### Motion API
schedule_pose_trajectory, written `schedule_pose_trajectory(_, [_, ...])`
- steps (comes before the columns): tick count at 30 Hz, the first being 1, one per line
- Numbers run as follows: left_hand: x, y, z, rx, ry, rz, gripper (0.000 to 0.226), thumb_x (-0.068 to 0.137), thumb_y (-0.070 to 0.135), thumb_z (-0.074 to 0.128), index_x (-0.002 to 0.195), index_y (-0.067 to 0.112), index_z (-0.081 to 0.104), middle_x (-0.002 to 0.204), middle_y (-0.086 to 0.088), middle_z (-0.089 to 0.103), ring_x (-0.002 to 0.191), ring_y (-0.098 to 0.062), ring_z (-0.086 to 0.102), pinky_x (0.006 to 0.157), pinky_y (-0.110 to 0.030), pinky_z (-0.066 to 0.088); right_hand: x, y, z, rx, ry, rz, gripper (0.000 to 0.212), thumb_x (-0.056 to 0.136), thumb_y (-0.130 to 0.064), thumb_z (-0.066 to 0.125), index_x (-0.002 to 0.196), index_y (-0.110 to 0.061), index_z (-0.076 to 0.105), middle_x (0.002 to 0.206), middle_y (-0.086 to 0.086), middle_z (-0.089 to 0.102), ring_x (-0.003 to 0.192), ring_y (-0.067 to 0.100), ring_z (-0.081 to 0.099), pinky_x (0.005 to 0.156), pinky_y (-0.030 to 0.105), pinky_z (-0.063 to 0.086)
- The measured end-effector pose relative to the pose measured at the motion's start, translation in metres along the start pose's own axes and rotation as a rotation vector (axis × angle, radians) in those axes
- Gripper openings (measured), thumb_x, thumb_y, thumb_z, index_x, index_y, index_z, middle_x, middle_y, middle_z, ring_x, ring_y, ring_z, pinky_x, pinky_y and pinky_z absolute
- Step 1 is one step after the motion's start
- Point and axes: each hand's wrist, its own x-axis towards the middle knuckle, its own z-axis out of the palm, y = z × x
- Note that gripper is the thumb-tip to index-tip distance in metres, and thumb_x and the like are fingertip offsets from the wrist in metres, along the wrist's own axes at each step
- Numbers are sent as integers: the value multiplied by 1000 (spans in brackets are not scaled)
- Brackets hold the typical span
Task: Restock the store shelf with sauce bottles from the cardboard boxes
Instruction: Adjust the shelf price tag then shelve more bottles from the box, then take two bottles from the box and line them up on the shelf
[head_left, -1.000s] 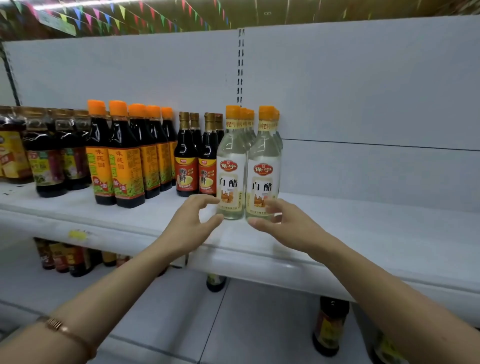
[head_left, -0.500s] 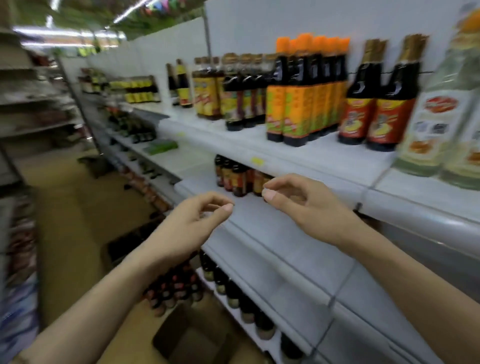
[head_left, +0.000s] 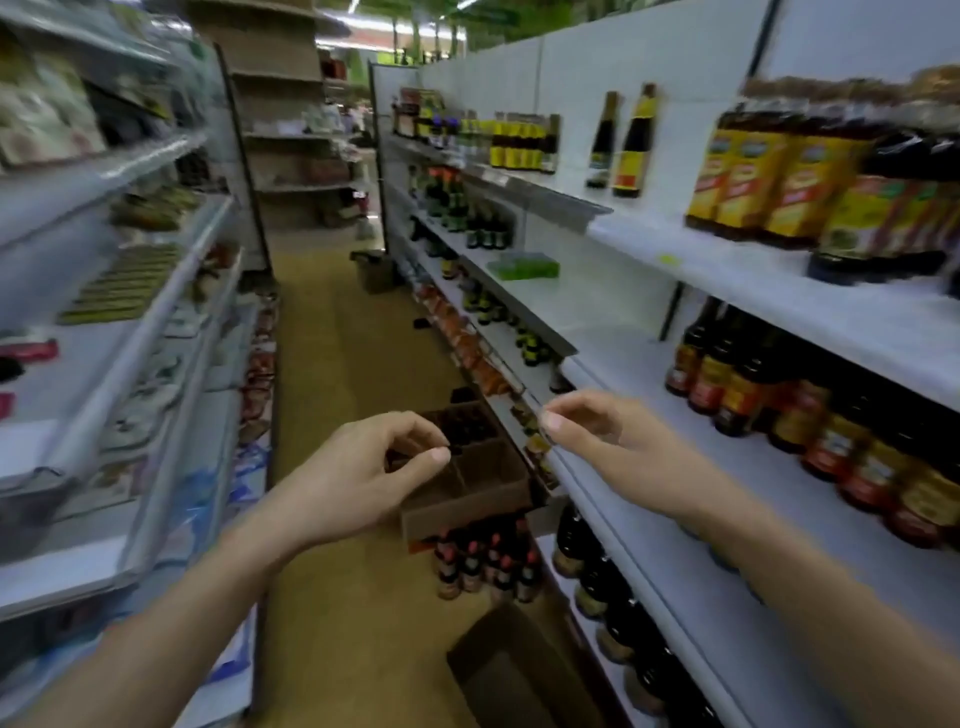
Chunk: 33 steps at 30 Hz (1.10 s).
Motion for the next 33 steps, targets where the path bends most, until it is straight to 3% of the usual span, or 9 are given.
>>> schedule_pose_trajectory(3, [16, -51, -29, 22, -3, -52, 9, 93, 41, 55, 99, 38, 61, 100, 21, 64, 95, 7, 59, 80, -12, 47, 48, -8, 36, 30, -31, 16, 31, 82, -60, 47, 102, -39, 60, 102, -22, 63, 97, -7, 59, 81, 15, 46])
schedule_pose_trajectory(7, [51, -108, -52, 28, 6, -69, 6, 94, 39, 55, 99, 38, 59, 100, 22, 62, 97, 7, 57, 76, -9, 41, 107, -8, 70, 10, -58, 36, 23, 93, -46, 52, 109, -32, 61, 105, -19, 63, 101, -2, 59, 82, 15, 46])
schedule_pose_trajectory(10, [89, -148, -57, 0, 47, -92, 9, 94, 37, 56, 102, 35, 60, 102, 17, 63, 97, 3, 57, 75, -8, 40, 156, -2, 90, -20, -106, 59, 31, 92, -47, 53, 116, -28, 60, 107, -17, 63, 102, 0, 58, 86, 18, 47])
schedule_pose_trajectory(14, [153, -199, -54, -8, -10, -134, 12, 95, 36, 55, 105, 32, 59, 106, 12, 61, 94, 1, 56, 68, -7, 40, 237, 17, 115, -55, -165, 77, 34, 94, -46, 54, 121, -26, 57, 106, -18, 60, 99, -4, 55, 74, 10, 43])
schedule_pose_trajectory(20, [265, -273, -65, -26, -57, -146, 16, 95, 34, 56, 109, 28, 62, 109, 9, 60, 100, -3, 57, 84, -16, 47, 378, 61, 130, -15, -177, 140, 34, 94, -46, 54, 121, -25, 57, 106, -16, 59, 98, -3, 54, 73, 11, 41])
schedule_pose_trajectory(26, [385, -342, -83, -106, -90, -226, 9, 95, 32, 57, 103, 31, 60, 106, 11, 60, 94, 3, 58, 73, -4, 45, 521, 94, 131, 32, -201, 212, 37, 94, -46, 53, 122, -23, 57, 106, -15, 59, 98, -2, 55, 75, 12, 42])
schedule_pose_trajectory(31, [458, -400, -81, -137, -137, -276, 7, 96, 33, 55, 101, 31, 59, 108, 8, 60, 96, -1, 58, 79, -15, 49, 608, 116, 145, 32, -267, 233, 36, 94, -47, 53, 121, -24, 57, 104, -18, 58, 98, -1, 55, 72, 12, 41])
schedule_pose_trajectory(33, [488, -430, -73, -172, -161, -298, 4, 97, 32, 54, 99, 32, 57, 109, 8, 58, 94, 2, 57, 75, -12, 46, 639, 133, 156, 44, -277, 273, 36, 94, -47, 54, 121, -25, 57, 106, -17, 59, 101, 2, 56, 73, 12, 42])
